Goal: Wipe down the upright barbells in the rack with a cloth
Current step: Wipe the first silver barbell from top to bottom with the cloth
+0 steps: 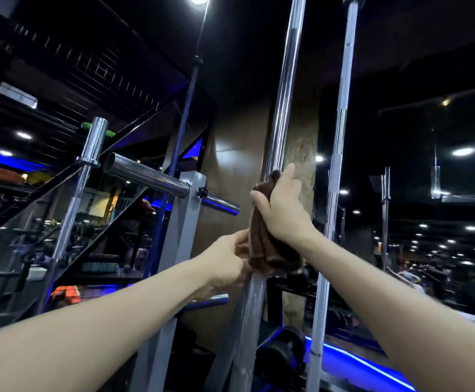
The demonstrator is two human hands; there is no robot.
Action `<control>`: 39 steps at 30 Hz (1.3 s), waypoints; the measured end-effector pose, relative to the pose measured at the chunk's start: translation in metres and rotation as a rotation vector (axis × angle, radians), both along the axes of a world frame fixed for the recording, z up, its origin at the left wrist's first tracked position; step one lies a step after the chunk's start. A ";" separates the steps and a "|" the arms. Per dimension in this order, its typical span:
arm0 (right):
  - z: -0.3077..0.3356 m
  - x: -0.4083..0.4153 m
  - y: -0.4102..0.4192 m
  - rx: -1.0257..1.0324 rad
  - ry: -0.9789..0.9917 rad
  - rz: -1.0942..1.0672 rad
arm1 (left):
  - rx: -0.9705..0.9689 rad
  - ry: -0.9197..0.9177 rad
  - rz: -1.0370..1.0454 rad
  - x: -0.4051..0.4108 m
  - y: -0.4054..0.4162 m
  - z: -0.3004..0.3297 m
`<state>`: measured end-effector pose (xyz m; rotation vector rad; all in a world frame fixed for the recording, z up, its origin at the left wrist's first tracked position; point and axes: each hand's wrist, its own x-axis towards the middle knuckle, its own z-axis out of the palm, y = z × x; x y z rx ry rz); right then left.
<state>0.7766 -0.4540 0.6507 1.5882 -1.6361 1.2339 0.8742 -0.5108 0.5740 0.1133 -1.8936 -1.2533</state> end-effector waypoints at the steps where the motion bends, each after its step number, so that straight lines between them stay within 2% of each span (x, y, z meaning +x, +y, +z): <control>1: 0.014 0.000 -0.002 -0.010 -0.020 -0.018 | 0.015 0.004 -0.006 0.000 0.000 0.000; 3: 0.053 0.001 -0.005 -0.066 -0.055 -0.075 | 0.044 -0.005 -0.043 -0.001 -0.002 -0.003; 6: 0.091 0.006 -0.007 -0.115 -0.095 -0.049 | 0.028 -0.020 -0.075 0.004 -0.006 -0.009; 9: 0.069 0.005 -0.004 -0.134 -0.065 -0.048 | 0.077 -0.035 -0.085 0.009 -0.012 -0.018; 15: -0.041 -0.004 -0.003 -0.014 -0.038 0.137 | 0.263 0.020 -0.151 0.009 -0.008 -0.022; 17: -0.039 -0.007 -0.003 0.018 -0.034 0.116 | 0.284 0.031 -0.158 0.010 -0.005 -0.022; 23: 0.049 0.003 -0.006 -0.094 -0.087 0.030 | 0.279 -0.002 -0.063 0.011 -0.004 -0.022; 25: 0.037 0.004 -0.003 -0.105 -0.078 0.024 | 0.307 -0.018 -0.071 0.012 -0.003 -0.021; 30: -0.062 -0.004 -0.003 -0.043 -0.028 0.142 | 0.336 0.007 -0.079 0.012 0.000 -0.023; 39: -0.054 -0.008 -0.006 0.028 0.000 0.133 | 0.350 0.039 -0.039 0.008 0.004 -0.026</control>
